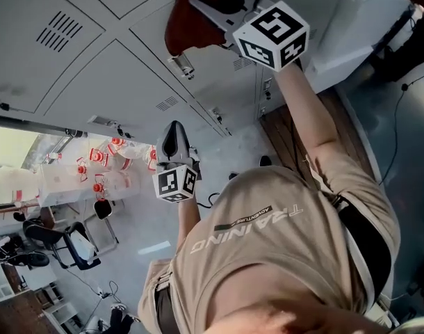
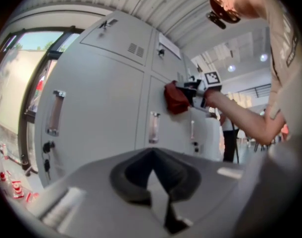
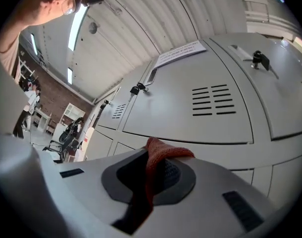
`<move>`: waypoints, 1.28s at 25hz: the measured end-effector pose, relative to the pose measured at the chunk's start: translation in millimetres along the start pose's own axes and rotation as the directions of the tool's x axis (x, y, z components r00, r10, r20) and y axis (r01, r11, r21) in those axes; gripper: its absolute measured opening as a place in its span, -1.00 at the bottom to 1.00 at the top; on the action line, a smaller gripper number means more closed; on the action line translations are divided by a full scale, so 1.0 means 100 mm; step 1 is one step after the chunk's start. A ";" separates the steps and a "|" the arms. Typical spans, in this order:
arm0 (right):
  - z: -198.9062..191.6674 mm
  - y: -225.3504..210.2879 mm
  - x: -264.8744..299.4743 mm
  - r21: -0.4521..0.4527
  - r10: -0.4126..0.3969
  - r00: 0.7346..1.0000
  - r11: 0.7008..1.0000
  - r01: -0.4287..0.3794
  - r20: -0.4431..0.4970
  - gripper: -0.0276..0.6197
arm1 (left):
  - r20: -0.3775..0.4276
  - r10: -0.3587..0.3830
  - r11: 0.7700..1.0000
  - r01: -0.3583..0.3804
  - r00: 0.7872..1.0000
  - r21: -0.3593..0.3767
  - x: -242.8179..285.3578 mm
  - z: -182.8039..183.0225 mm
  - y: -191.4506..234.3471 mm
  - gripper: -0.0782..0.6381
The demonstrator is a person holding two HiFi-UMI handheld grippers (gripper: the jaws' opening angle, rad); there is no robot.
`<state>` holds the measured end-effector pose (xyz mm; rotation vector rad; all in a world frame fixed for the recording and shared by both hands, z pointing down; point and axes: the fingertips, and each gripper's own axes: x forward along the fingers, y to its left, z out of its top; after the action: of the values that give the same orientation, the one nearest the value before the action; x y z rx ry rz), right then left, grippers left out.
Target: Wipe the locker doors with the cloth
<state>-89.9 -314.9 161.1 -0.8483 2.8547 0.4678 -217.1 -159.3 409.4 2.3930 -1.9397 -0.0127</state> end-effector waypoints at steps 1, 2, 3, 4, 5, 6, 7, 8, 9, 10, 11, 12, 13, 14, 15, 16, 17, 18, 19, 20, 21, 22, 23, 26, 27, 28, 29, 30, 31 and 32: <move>-0.04 0.00 0.00 0.018 0.005 1.000 1.000 -0.005 0.004 -0.82 | -0.003 0.010 1.000 -0.010 1.000 -0.002 -0.03 -0.01 0.03 -0.77; -0.07 0.00 -0.01 0.037 0.009 1.000 0.999 -0.009 0.009 -0.82 | -0.006 0.019 1.000 -0.019 1.000 -0.003 -0.05 -0.02 0.05 -0.77; -0.11 -0.01 -0.02 0.053 0.011 1.000 0.999 -0.012 0.011 -0.82 | -0.008 0.025 1.000 -0.025 1.000 -0.004 -0.07 -0.02 0.07 -0.77; -0.16 0.00 -0.03 0.063 0.012 1.000 0.998 -0.013 0.009 -0.82 | -0.009 0.029 1.000 -0.029 1.000 -0.004 -0.09 -0.02 0.07 -0.77; -0.21 0.00 -0.05 0.071 0.013 1.000 0.997 -0.013 0.003 -0.82 | -0.010 0.030 1.000 -0.030 0.999 -0.004 -0.10 -0.02 0.08 -0.77; -0.28 0.01 -0.07 0.080 0.014 1.000 0.997 -0.013 -0.004 -0.82 | -0.011 0.031 1.000 -0.031 0.999 -0.002 -0.11 -0.02 0.07 -0.77; -0.36 0.02 -0.09 0.093 0.016 1.000 0.996 -0.015 -0.012 -0.82 | -0.012 0.029 1.000 -0.029 1.000 -0.001 -0.12 -0.02 0.07 -0.77; -0.45 0.03 -0.11 0.110 0.020 1.000 0.994 -0.018 -0.017 -0.82 | -0.014 0.026 1.000 -0.026 1.000 0.000 -0.12 -0.03 0.05 -0.77; -0.53 0.05 -0.13 0.131 0.027 0.999 0.991 -0.025 -0.019 -0.82 | -0.016 0.021 1.000 -0.021 1.000 0.001 -0.11 -0.03 0.04 -0.77; -0.62 0.06 -0.14 0.149 0.037 0.999 0.988 -0.034 -0.016 -0.82 | -0.018 0.014 1.000 -0.014 1.000 0.003 -0.10 -0.04 0.02 -0.77; -0.70 0.08 -0.16 0.159 0.048 0.999 0.986 -0.047 -0.007 -0.82 | -0.021 0.005 1.000 -0.005 1.000 0.005 -0.09 -0.04 0.01 -0.77; -0.77 0.10 -0.17 0.159 0.060 0.998 0.986 -0.059 0.003 -0.82 | -0.024 -0.005 1.000 0.005 1.000 0.006 -0.07 -0.04 -0.02 -0.77; -0.85 0.12 -0.19 0.153 0.070 0.998 0.986 -0.070 0.010 -0.82 | -0.026 -0.017 1.000 0.017 1.000 0.006 -0.06 -0.04 -0.04 -0.77; -0.94 0.15 -0.21 0.146 0.079 0.997 0.986 -0.079 0.008 -0.82 | -0.028 -0.028 1.000 0.028 0.999 0.008 -0.04 -0.05 -0.08 -0.77; -1.03 0.19 -0.23 0.140 0.086 0.996 0.987 -0.085 -0.001 -0.82 | -0.030 -0.038 0.999 0.039 0.999 0.013 -0.03 -0.05 -0.11 -0.77; -1.12 0.23 -0.25 0.133 0.093 0.996 0.987 -0.090 -0.012 -0.82 | -0.029 -0.048 0.999 0.048 0.998 0.018 -0.01 -0.04 -0.14 -0.77; -1.22 0.27 -0.26 0.125 0.098 0.995 0.988 -0.095 -0.023 -0.82 | -0.027 -0.056 0.998 0.057 0.998 0.023 0.01 -0.02 -0.16 -0.77; -1.31 0.31 -0.28 0.114 0.104 0.994 0.988 -0.100 -0.032 -0.82 | -0.023 -0.065 0.997 0.066 0.998 0.027 0.03 0.00 -0.18 -0.77; -1.41 0.35 -0.29 0.101 0.111 0.993 0.989 -0.106 -0.043 -0.82 | -0.021 -0.073 0.997 0.073 0.997 0.030 0.05 0.02 -0.19 -0.77; -1.52 0.40 -0.30 0.089 0.120 0.991 0.989 -0.115 -0.056 -0.82 | -0.019 -0.080 0.996 0.080 0.997 0.033 0.06 0.04 -0.20 -0.77; -1.63 0.44 -0.31 0.087 0.132 0.989 0.988 -0.126 -0.069 -0.82 | -0.019 -0.085 0.996 0.086 0.996 0.037 0.08 0.05 -0.21 -0.77; -1.75 0.48 -0.33 0.098 0.145 0.986 0.986 -0.138 -0.078 -0.82 | -0.020 -0.088 0.995 0.089 0.996 0.039 0.08 0.06 -0.21 -0.77; -1.87 0.51 -0.34 0.119 0.158 0.984 0.982 -0.148 -0.081 -0.82 | -0.024 -0.091 0.995 0.092 0.996 0.040 0.09 0.05 -0.21 -0.77; -2.26 0.62 -0.40 0.192 0.190 0.976 0.967 -0.168 -0.104 -0.82 | -0.045 -0.096 0.995 0.098 0.994 0.034 0.09 -0.01 -0.22 -0.77; -2.41 0.65 -0.43 0.219 0.197 0.973 0.961 -0.167 -0.123 -0.82 | -0.051 -0.098 0.995 0.100 0.994 0.031 0.09 -0.04 -0.23 -0.77; -2.55 0.68 -0.46 0.247 0.202 0.969 0.955 -0.163 -0.144 -0.82 | -0.055 -0.100 0.994 0.102 0.993 0.029 0.09 -0.06 -0.25 -0.77; -2.68 0.71 -0.49 0.267 0.205 0.964 0.951 -0.155 -0.168 -0.82 | -0.057 -0.102 0.994 0.104 0.993 0.029 0.10 -0.07 -0.27 -0.77; -2.81 0.74 -0.52 0.272 0.207 0.958 0.951 -0.148 -0.199 -0.82 | -0.058 -0.104 0.994 0.106 0.993 0.030 0.10 -0.08 -0.28 -0.77; -2.94 0.77 -0.55 0.268 0.208 0.949 0.953 -0.143 -0.235 -0.82 | -0.060 -0.106 0.994 0.108 0.993 0.032 0.11 -0.08 -0.29 -0.77; -3.06 0.80 -0.57 0.266 0.210 0.940 0.954 -0.137 -0.268 -0.82 | -0.063 -0.107 0.993 0.109 0.992 0.034 0.12 -0.09 -0.29 -0.77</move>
<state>-96.3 -322.2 482.5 -0.6710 3.1861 -0.0019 -186.4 -164.4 417.7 2.4879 -1.7987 0.0914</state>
